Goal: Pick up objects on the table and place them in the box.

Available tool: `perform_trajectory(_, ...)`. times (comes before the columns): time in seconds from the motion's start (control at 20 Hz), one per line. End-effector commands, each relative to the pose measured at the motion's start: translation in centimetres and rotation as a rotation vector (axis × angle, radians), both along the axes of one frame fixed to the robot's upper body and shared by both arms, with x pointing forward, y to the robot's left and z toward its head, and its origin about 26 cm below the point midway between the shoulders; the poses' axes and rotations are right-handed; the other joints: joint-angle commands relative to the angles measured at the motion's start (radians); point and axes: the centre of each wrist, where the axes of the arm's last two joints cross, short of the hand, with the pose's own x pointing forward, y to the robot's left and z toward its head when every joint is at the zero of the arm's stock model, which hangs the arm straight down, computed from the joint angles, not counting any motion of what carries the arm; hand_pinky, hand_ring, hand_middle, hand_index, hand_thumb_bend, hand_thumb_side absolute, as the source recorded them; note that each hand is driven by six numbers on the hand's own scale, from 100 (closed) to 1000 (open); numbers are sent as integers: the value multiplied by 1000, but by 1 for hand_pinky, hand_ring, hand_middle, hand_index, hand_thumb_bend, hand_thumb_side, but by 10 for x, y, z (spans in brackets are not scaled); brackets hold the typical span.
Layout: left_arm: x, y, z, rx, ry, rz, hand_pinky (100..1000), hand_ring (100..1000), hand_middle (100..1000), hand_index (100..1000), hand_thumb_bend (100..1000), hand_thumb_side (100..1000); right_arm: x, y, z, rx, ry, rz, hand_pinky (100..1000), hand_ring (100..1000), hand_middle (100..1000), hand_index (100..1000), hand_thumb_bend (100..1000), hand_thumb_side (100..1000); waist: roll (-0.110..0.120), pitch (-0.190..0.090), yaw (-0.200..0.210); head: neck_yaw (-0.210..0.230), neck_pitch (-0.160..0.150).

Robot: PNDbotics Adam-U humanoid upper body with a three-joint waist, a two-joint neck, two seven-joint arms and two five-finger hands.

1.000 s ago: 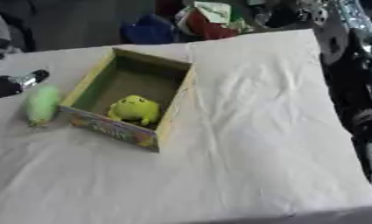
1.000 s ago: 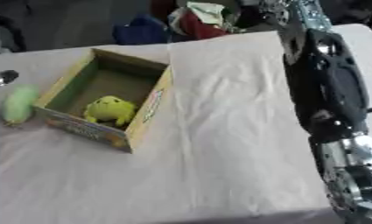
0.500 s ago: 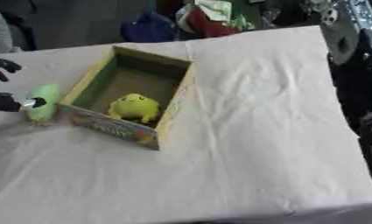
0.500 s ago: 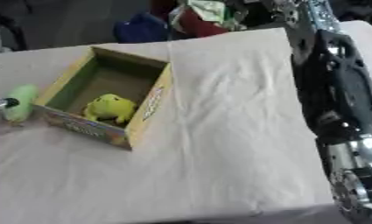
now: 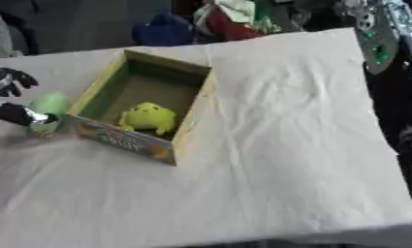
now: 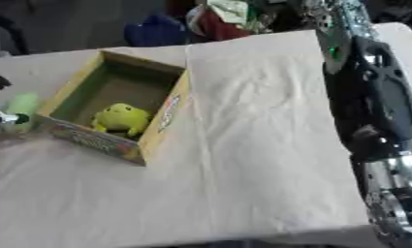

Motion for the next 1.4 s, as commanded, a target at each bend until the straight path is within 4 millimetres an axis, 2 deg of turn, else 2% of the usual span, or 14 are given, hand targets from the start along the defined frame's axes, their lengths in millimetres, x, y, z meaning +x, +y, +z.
perform_trajectory(0.05,4,4,15,42,-34,29,708,685,711,808,627,357,-1,-2,14,8,-35,-2,703,807,798,880,219,375,-1,-18,-2,2,7)
perform_trajectory(0.6,5,11,-3,164,8,121,702,688,713,808,607,372,-1,-3,9,17,-23,-3,702,807,797,880,194,393,1,-16,-7,6,14)
perform_trajectory(1.0,5,13,-14,233,39,129,688,640,665,775,583,365,-1,-3,6,22,-15,-4,702,807,797,877,184,398,-1,-16,-4,28,14)
perform_trajectory(1.2,5,13,-18,241,46,125,671,580,597,717,556,353,-1,-3,5,24,-14,-5,701,806,797,876,176,402,-1,-15,-2,40,15)
perform_trajectory(1.4,4,13,-20,237,24,123,616,460,459,577,505,334,-1,-2,5,26,-13,-5,701,806,796,875,173,402,-1,-15,-1,43,15)
